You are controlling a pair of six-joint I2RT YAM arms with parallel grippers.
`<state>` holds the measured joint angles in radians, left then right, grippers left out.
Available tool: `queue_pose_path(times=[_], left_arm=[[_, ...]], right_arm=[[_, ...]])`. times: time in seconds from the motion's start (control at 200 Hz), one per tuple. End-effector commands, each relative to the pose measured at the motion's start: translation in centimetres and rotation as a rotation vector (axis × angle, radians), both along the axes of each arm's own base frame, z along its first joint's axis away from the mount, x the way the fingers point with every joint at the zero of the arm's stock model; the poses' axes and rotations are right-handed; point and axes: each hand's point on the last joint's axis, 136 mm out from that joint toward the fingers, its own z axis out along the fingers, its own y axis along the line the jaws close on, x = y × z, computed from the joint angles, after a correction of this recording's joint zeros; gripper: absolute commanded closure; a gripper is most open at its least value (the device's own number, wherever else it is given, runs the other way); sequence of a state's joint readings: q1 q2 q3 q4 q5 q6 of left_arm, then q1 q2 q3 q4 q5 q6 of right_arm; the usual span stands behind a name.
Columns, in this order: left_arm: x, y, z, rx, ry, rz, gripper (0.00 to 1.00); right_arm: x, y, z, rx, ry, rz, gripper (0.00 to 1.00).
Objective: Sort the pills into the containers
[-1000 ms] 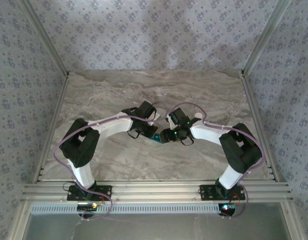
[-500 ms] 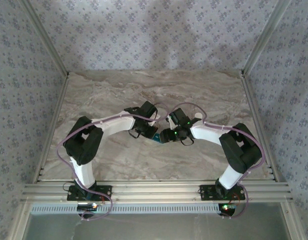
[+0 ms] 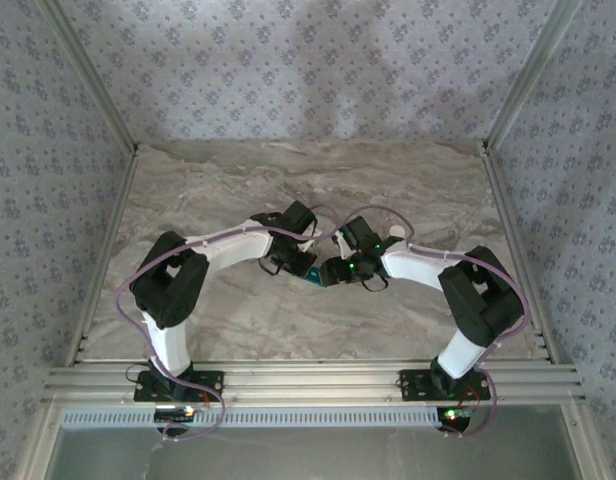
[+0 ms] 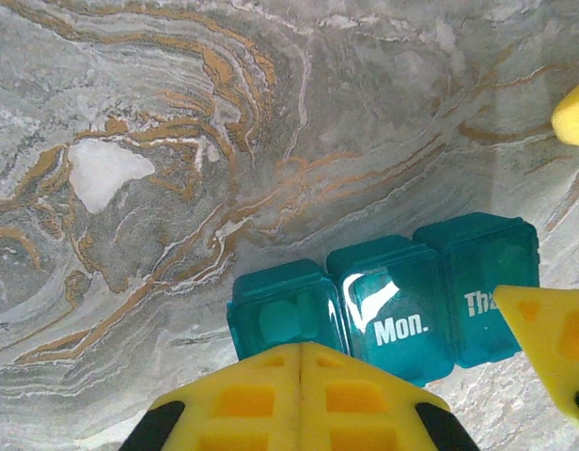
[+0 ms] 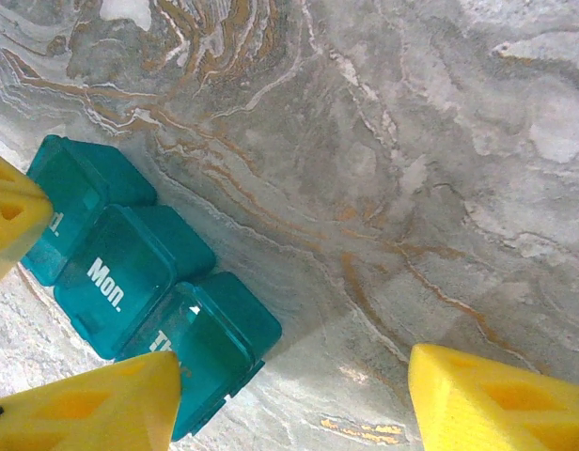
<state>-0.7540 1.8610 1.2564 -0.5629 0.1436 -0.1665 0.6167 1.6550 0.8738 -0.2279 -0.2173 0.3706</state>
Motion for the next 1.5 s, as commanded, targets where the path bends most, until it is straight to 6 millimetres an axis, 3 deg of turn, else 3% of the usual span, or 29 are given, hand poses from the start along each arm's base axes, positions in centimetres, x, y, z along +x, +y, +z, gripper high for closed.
queue_pose_path(times=[0.0,0.505,0.9,1.494], left_arm=[[-2.5,1.0,-2.4,0.083,0.106,-0.016,1.00],[-3.9,1.9,-6.3,0.133,0.181,-0.023,1.00],[-3.9,1.4,-3.4,0.079,0.158,-0.024,1.00],[-4.6,1.2,-1.5,0.058,0.141,-0.027,1.00]], right_arm=[[-0.4,-1.7,-1.6,-0.060,0.030,-0.042,0.34],[-0.4,-1.8,-1.9,-0.057,0.039,-0.051,0.34],[-0.1,-1.9,-1.7,-0.056,0.033,-0.058,0.34],[-0.2,-2.0,-1.9,-0.057,0.038,-0.061,0.34]])
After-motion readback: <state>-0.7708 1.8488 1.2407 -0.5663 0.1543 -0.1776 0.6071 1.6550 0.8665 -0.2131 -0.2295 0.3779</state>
